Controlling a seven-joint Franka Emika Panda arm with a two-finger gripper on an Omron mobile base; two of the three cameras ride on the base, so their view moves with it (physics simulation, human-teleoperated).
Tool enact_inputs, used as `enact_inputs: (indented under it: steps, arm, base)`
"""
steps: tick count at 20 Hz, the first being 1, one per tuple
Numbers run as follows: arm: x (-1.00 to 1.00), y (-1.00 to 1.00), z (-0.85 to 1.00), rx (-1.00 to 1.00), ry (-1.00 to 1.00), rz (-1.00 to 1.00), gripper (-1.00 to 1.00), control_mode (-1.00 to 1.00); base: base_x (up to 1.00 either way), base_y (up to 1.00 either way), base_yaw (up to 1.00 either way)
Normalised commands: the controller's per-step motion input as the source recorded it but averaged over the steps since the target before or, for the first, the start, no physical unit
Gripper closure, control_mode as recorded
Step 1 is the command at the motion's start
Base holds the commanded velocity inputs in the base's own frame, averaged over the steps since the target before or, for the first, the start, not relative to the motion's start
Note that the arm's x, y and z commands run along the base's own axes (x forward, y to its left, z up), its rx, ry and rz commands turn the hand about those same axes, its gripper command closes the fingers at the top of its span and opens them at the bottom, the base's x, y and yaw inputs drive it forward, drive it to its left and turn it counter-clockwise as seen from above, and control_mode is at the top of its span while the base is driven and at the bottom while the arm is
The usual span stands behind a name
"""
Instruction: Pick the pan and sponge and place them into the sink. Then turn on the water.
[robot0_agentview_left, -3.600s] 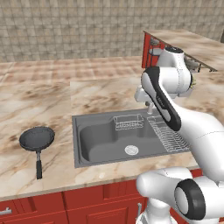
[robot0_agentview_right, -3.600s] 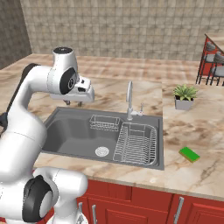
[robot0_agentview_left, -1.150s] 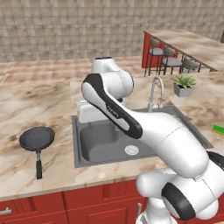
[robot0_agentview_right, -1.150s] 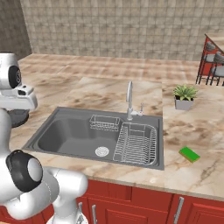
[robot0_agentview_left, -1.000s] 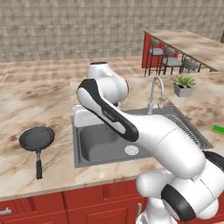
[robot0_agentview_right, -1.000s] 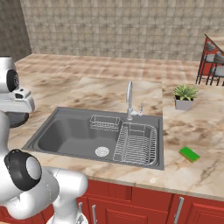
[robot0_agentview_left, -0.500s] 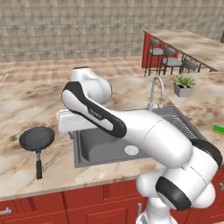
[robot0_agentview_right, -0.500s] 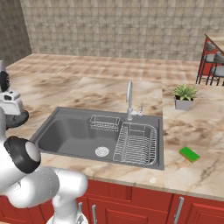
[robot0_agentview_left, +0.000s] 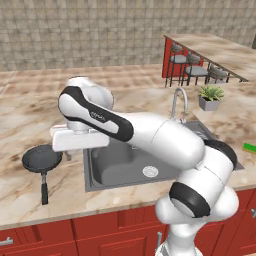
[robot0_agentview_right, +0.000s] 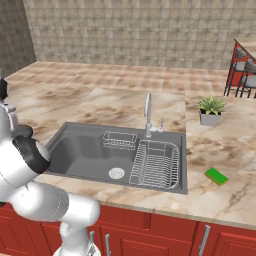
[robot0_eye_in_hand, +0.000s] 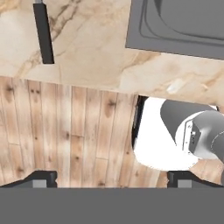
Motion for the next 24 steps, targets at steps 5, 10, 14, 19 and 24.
enact_inputs:
  steps: [5,10,14,19,24]
  arm:
    - [-0.04,0.22,-0.11,-0.07,0.11,-0.03,-1.0,-1.0]
    - [0.02,0.3,-0.24,-0.08,0.11,-0.02,-1.0,-1.0]
    - [0.11,0.17,-0.17,-0.05,0.08,0.0,-1.0,-1.0]
    - [0.15,0.15,-0.04,-0.04,0.04,0.03,-1.0,-1.0]
    - [0.13,0.09,0.01,-0.09,0.01,0.04,-1.0,-1.0]
  base:
    - [0.0,0.0,0.0]
    - [0.0,0.0,0.0]
    - [0.0,0.0,0.0]
    - [0.0,0.0,0.0]
    - [0.0,0.0,0.0]
